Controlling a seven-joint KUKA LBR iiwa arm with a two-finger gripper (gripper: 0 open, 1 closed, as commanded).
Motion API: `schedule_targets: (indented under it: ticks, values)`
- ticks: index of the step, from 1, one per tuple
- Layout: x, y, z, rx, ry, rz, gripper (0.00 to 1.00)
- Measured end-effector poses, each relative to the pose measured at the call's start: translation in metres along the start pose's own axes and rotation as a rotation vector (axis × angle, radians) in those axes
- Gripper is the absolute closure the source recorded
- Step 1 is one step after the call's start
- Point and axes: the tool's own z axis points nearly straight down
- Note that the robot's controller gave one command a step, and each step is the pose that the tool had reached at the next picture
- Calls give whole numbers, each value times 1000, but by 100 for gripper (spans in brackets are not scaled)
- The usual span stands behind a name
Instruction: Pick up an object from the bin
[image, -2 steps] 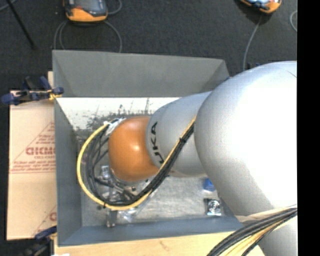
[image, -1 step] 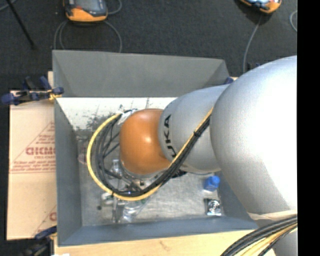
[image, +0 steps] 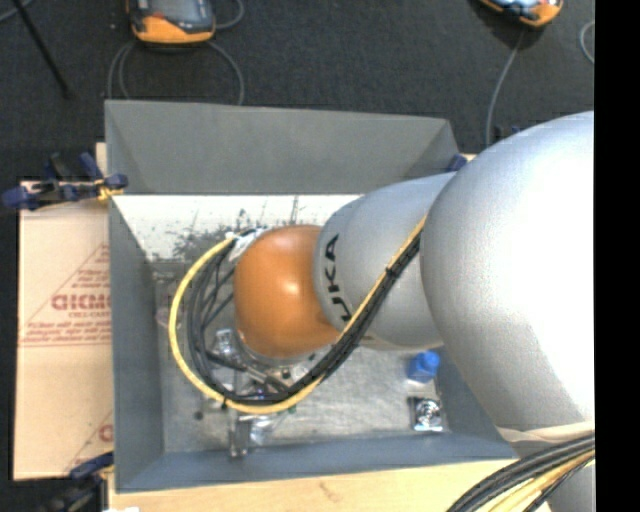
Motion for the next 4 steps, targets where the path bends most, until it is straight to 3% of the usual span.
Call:
schedule_targets:
  ticks: [1, 2, 3, 4]
  values:
    - [-6, 1, 28, -3, -10, -14, 0]
    - [-8, 1, 26, -3, -5, -8, 0]
    - [-10, 0, 25, -4, -13, -5, 100]
    - [-12, 0, -11, -3, -7, 1, 100]
